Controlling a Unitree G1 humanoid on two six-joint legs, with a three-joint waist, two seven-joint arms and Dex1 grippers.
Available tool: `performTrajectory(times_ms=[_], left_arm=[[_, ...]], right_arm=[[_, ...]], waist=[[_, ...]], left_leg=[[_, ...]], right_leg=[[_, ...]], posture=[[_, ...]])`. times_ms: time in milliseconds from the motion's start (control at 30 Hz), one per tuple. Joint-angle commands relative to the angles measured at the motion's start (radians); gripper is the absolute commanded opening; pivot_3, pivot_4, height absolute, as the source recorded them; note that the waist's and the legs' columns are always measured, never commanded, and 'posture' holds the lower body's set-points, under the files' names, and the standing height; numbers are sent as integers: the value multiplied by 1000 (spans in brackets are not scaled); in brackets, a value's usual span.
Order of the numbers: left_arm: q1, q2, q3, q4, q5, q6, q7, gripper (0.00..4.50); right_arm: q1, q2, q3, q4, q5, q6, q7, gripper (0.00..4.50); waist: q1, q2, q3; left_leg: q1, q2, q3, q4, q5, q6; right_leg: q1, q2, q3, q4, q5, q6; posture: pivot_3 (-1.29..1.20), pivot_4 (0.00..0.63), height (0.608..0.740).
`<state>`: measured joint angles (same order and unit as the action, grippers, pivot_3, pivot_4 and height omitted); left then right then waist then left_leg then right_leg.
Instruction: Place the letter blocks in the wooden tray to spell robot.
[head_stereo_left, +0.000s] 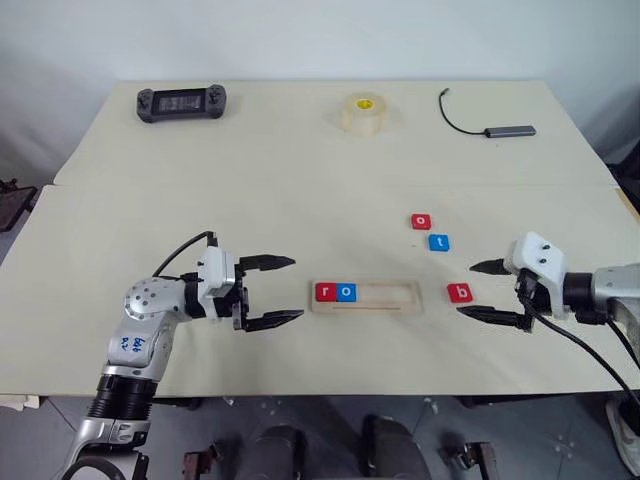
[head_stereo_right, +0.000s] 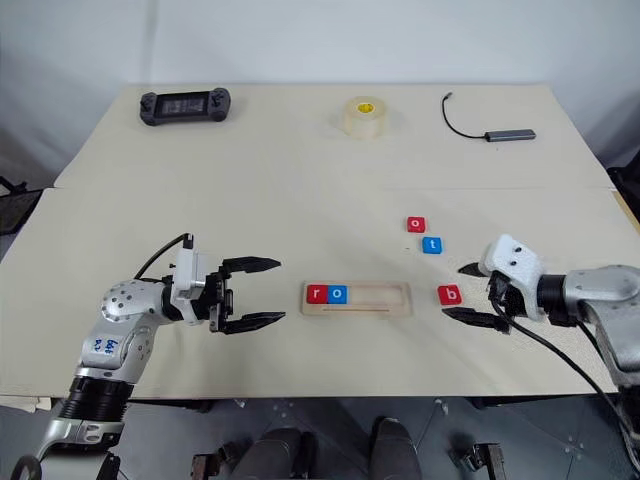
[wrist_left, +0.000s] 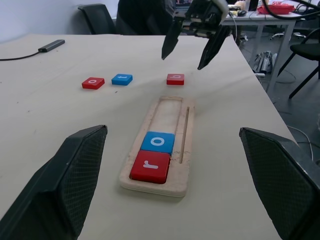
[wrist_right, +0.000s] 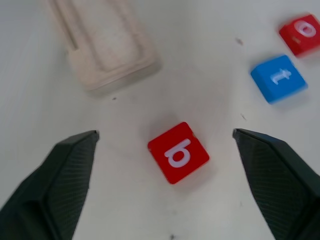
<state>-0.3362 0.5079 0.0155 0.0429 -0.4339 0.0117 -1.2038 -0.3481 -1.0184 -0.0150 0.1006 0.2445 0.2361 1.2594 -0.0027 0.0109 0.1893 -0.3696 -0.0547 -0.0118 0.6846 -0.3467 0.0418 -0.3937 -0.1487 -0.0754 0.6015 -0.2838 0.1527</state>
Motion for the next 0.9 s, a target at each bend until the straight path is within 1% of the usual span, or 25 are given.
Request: performTrajectory(times_ms=[33,167,233,300,500,600,667,767,800,900], left_arm=[[2,3,2,-38,-18,-11,-7,4500],[9,4,0,-58,-20,-8,-3,4500],[10,4,-1,-63,-19,-8,-1,4500],[12,5,-1,-70,-15,-8,4,4500],[29,9,4,-95,-16,-3,20,4500],[35,12,5,-96,-13,-5,22,4500],[37,14,9,-97,-12,-6,27,4500],[47,17,13,-101,-12,-6,34,4500],[50,17,12,-103,-12,-6,37,4500],[53,13,9,-106,-10,-5,48,4500]], right_arm=[[-87,10,64,157,-66,-169,90,4482],[-209,49,141,336,-125,-233,153,4482],[-236,62,157,382,-138,-257,174,4101],[-259,80,167,416,-145,-263,181,3552],[-285,90,168,442,-146,-271,219,1484],[-310,101,153,421,-137,-273,208,1471],[-343,127,135,367,-108,-247,192,1471],[-371,154,151,185,-50,-65,210,1471],[-372,162,164,130,-42,-30,213,1471],[-377,203,198,12,-34,114,170,1471]], waist=[[0,0,0],[2,0,0],[4,0,0],[2,0,0],[2,0,0],[2,0,0],[1,0,0],[-2,1,0],[-1,1,0],[2,1,0]], left_leg=[[0,0,0,0,0,0],[-1,0,-2,0,0,0],[-1,0,-3,0,0,-1],[-2,0,-3,0,0,-1],[-1,0,-3,0,0,-1],[-1,0,-3,0,0,-1],[-1,0,-3,0,0,-1],[-1,1,-3,0,0,-2],[-1,2,-3,0,0,-3],[-2,2,-4,0,0,-4]], right_leg=[[0,0,0,0,0,0],[0,0,-2,-1,0,0],[0,0,-2,-1,0,0],[0,0,-3,-2,0,0],[1,0,-3,-2,0,0],[1,0,-3,-2,0,0],[0,0,-3,-2,0,0],[0,0,-2,-1,0,0],[-1,1,-2,-1,0,0],[-1,1,-3,-1,0,-1]], posture=[[0,150,740],[0,150,740],[0,150,740],[0,150,740],[0,150,740],[0,150,740],[0,150,740],[0,150,740],[0,150,740],[0,150,740]])
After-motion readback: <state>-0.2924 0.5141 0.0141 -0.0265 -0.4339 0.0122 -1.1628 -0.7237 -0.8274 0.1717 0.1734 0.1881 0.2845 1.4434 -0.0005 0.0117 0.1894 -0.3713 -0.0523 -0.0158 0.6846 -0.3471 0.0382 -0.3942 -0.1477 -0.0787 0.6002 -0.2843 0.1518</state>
